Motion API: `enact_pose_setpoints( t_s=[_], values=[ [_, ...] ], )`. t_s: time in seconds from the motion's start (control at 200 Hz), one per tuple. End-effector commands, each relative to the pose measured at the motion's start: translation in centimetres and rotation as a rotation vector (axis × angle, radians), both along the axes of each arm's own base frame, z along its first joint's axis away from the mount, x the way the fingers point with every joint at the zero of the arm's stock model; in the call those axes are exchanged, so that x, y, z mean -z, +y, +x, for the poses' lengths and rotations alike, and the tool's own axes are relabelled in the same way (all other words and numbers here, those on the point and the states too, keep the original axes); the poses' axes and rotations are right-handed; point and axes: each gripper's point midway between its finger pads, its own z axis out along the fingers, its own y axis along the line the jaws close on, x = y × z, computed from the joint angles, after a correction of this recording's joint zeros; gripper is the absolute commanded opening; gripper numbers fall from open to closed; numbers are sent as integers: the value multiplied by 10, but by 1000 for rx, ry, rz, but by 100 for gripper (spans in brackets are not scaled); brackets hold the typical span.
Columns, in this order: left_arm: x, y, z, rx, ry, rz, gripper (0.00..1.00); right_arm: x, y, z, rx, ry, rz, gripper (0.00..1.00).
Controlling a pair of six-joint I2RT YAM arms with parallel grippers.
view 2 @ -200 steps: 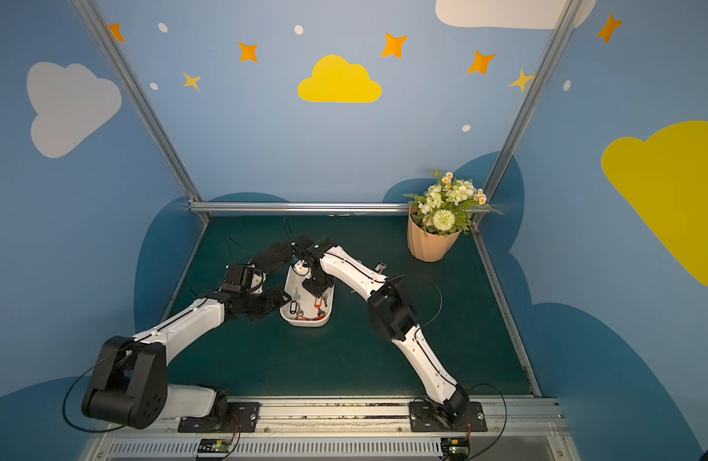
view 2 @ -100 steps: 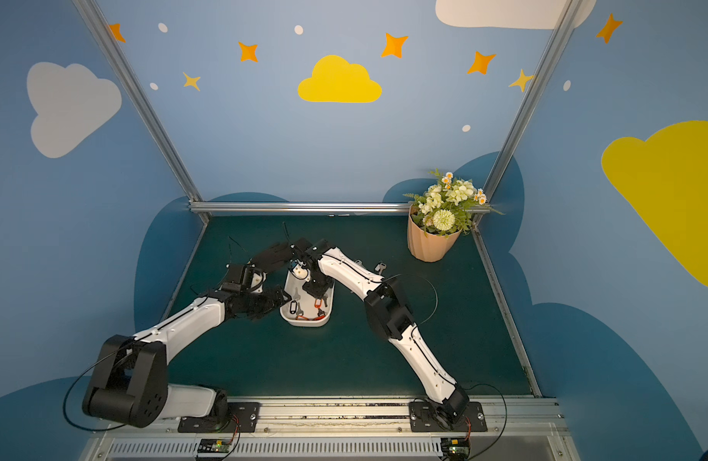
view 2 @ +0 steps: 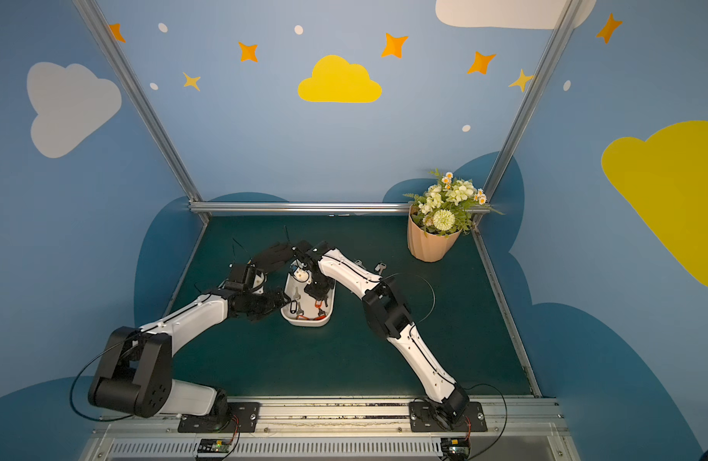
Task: Take the keys out of the storage box
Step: Pick up the key from the storage box.
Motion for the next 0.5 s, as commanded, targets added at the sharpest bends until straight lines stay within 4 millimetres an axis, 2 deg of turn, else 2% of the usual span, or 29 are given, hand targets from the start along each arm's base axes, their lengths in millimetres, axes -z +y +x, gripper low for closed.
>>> enact_pose_setpoints(
  t_s=[0.0,0.275,0.496],
  values=[
    [-2,1,4,9,-3,15,89,5,-3,1,-3,26,-4,41],
    [-2,0,5,12,-1,16,89,8,-3,-1,1,32,-9,31],
    [-3,1,5,10,-1,17,89,2,-3,0,3,15,-9,9]
  ],
)
